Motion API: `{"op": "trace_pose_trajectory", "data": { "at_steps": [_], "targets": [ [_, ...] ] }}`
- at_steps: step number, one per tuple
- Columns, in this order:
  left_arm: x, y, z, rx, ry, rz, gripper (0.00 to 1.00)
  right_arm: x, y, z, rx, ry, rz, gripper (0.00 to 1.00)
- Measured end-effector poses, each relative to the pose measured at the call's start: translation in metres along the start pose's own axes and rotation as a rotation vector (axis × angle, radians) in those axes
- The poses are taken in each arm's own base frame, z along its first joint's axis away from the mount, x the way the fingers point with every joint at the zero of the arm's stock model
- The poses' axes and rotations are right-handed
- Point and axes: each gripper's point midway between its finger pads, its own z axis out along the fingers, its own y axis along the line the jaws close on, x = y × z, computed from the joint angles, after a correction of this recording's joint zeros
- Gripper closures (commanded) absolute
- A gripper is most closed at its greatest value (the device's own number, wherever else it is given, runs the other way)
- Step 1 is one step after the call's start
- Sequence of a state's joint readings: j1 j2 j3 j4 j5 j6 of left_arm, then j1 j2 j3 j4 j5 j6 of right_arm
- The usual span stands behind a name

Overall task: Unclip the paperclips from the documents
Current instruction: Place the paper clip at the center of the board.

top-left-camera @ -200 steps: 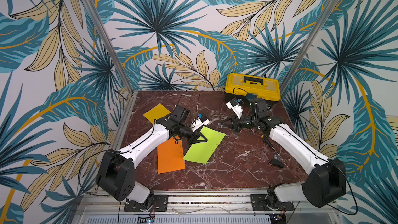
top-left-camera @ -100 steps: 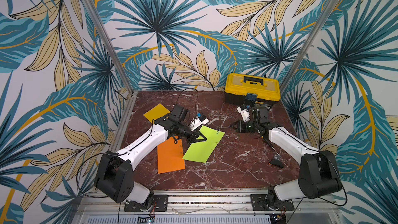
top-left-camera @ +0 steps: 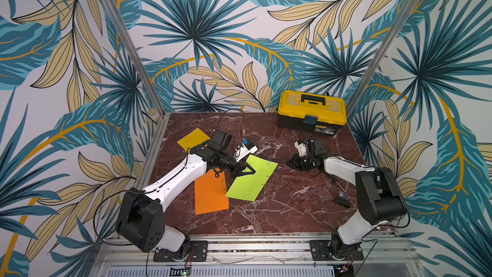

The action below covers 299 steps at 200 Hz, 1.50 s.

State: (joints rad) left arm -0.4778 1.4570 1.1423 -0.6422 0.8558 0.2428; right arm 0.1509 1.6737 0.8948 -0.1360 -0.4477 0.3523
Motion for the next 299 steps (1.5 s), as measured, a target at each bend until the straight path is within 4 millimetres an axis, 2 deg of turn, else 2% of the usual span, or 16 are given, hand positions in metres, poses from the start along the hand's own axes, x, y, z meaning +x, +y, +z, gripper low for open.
{"op": "trace_pose_trajectory", "data": {
  "at_steps": [50,118,171,192,222,260,299],
  "targets": [
    [0.000,0.000,0.000,-0.001,-0.001,-0.005,1.00,0.003,-0.009,0.007,0.017,0.016,0.027,0.94],
    [-0.003,0.001,-0.004,-0.008,-0.012,-0.003,1.00,0.008,-0.016,0.010,0.044,0.035,0.043,0.82],
    [-0.007,0.000,-0.007,-0.016,-0.030,0.008,1.00,0.010,-0.017,0.005,0.059,0.038,0.035,0.77],
    [-0.008,0.000,-0.011,-0.025,-0.044,0.010,1.00,0.002,-0.004,-0.008,0.029,0.004,-0.007,0.73],
    [-0.014,0.002,-0.018,-0.044,-0.077,0.021,1.00,-0.005,0.027,-0.038,-0.077,-0.081,-0.118,0.64],
    [-0.026,0.003,-0.033,-0.066,-0.140,0.052,1.00,0.009,0.069,-0.079,-0.281,-0.223,-0.264,0.51],
    [-0.038,0.002,-0.046,-0.061,-0.184,0.074,1.00,0.014,0.106,-0.107,-0.485,-0.327,-0.381,0.40]
  ]
}}
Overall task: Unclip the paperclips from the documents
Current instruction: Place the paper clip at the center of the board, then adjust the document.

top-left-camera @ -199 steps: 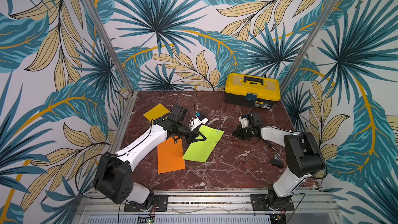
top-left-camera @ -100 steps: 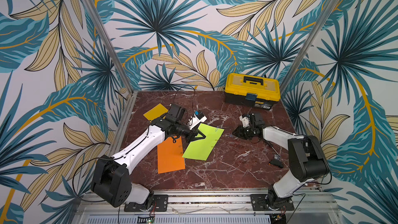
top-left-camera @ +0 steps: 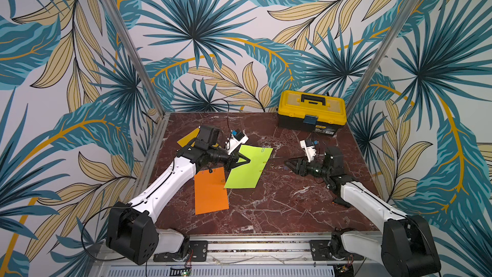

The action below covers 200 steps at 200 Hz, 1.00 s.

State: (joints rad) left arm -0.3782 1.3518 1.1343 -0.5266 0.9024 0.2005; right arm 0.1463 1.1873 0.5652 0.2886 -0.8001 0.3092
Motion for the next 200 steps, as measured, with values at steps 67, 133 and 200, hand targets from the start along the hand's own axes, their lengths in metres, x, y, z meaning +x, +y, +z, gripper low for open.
{"op": "trace_pose_trajectory", "data": {
  "at_steps": [67,133,200],
  "targets": [
    [-0.022,-0.015,-0.007,0.068,-0.052,0.059,1.00,-0.026,0.073,-0.002,-0.280,-0.067,-0.178,0.35],
    [-0.028,-0.022,-0.007,0.117,-0.086,0.090,1.00,-0.039,0.099,0.019,-0.394,-0.030,-0.237,0.35],
    [-0.023,-0.022,-0.005,0.131,-0.085,0.078,1.00,-0.040,0.115,0.027,-0.479,-0.013,-0.247,0.48]
  ]
}}
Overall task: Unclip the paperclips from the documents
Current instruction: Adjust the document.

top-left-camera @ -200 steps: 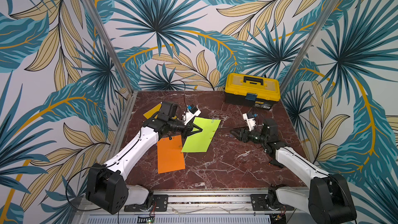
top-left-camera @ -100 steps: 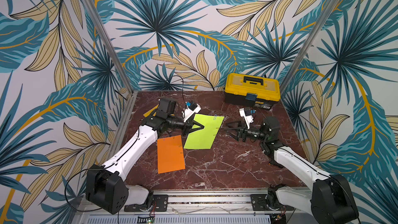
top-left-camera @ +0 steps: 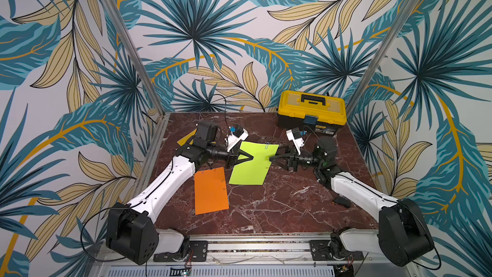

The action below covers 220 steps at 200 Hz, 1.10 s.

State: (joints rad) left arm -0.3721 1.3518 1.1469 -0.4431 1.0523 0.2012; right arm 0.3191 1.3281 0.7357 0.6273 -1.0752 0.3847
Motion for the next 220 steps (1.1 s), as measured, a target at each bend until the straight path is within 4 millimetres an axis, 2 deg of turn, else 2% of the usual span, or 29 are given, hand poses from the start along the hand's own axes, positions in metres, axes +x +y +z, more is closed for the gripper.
{"op": "trace_pose_trajectory", "data": {
  "at_steps": [95,132,189,220],
  "targets": [
    [-0.001,0.000,0.000,-0.002,-0.002,0.005,1.00,-0.011,0.019,-0.001,-0.047,-0.013,-0.048,0.82],
    [0.001,0.001,0.000,-0.006,0.000,0.002,1.00,-0.010,0.020,-0.002,-0.044,-0.007,-0.046,0.96],
    [0.005,0.004,0.001,-0.014,0.007,-0.007,1.00,-0.004,0.016,-0.002,-0.027,0.011,-0.025,1.00],
    [0.004,0.002,0.001,-0.002,0.004,-0.011,0.82,-0.002,0.012,-0.002,0.000,0.021,-0.023,1.00]
  ]
}}
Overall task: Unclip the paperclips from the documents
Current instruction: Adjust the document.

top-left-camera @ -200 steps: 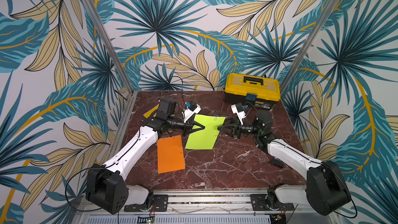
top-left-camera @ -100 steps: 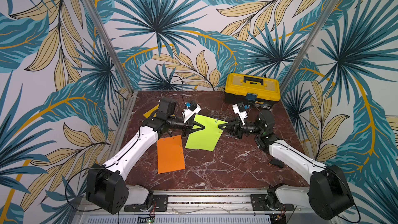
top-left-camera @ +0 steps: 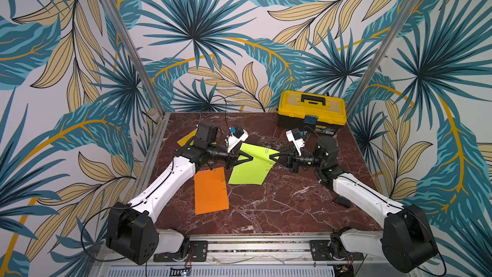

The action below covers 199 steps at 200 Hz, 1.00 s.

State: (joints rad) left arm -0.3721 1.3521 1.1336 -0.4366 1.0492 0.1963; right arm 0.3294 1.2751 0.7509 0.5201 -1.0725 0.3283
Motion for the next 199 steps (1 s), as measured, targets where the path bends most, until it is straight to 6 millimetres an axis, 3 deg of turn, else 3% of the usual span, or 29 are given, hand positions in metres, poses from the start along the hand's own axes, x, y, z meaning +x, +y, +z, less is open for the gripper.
{"op": "trace_pose_trajectory", "data": {
  "at_steps": [74,118,199],
  "targets": [
    [-0.002,-0.011,0.000,0.072,-0.013,-0.013,0.77,0.002,-0.004,0.000,0.025,0.015,0.006,1.00],
    [-0.003,-0.013,0.000,0.084,-0.015,-0.028,0.88,0.002,-0.003,0.001,0.021,0.016,0.006,1.00],
    [-0.006,-0.009,0.000,0.069,-0.025,-0.036,0.86,0.003,-0.002,0.002,0.018,0.018,0.005,1.00]
  ]
}}
